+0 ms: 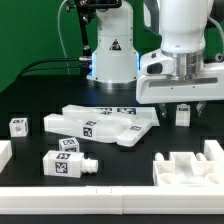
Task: Assemble chair
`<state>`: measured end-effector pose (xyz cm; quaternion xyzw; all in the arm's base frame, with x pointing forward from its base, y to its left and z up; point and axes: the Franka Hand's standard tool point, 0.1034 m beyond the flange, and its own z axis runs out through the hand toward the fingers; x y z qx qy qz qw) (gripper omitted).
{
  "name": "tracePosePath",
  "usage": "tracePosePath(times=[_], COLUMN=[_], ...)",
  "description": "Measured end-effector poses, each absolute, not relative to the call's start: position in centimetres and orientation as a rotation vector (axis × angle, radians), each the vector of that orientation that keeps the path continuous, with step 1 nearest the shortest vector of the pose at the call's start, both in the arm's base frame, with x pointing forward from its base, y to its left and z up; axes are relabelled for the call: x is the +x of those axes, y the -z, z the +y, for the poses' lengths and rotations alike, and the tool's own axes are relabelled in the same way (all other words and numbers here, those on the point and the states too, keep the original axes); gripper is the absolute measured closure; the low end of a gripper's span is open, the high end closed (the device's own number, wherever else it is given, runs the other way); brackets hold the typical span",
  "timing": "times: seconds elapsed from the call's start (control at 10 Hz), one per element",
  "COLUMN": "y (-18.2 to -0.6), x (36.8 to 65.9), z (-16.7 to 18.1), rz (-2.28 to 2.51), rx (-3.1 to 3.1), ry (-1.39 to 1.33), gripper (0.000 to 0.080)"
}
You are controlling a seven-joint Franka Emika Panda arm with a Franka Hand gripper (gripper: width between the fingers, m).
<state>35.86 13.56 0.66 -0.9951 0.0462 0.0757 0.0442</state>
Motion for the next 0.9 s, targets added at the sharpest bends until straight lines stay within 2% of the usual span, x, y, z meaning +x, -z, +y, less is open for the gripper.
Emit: tracePosePath(times=[0.1,0.3,0.9], y=[-1.0,-2.5,-3.2], x=[35.4,37.9,39.9], z=[12.5,11.5,12.8], rz=[0.084,0.135,0.127], rx=[-3.029,-2.952,-2.734], ry=[-0.39,-0.652,-1.228], gripper=[0.0193,0.0152,0.0151])
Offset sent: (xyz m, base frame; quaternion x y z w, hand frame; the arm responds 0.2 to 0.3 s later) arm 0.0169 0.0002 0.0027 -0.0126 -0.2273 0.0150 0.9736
